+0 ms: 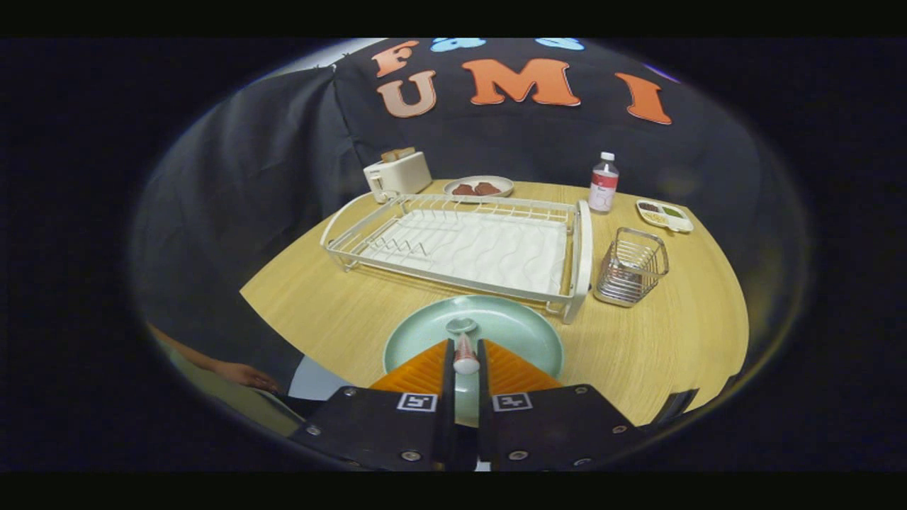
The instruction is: Take the plate from the dish rack, then take the spoon from the basket and place it into the plate.
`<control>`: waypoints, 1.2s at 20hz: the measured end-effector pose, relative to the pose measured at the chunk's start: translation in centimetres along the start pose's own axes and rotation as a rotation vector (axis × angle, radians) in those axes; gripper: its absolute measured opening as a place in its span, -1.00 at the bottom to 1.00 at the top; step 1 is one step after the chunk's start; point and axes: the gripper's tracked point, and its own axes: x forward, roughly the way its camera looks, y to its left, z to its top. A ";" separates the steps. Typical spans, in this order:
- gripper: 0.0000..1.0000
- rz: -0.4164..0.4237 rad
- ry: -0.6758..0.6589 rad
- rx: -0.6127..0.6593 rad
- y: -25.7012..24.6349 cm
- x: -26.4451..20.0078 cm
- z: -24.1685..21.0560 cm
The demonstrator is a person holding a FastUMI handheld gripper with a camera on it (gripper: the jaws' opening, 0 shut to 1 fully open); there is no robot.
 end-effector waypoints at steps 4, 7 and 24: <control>-0.68 -0.032 0.045 0.005 -1.0 0.2 -1.7; -0.63 -0.057 0.058 0.034 -1.5 0.1 -1.8; 0.08 -0.204 -0.522 0.080 -6.1 -12.7 22.2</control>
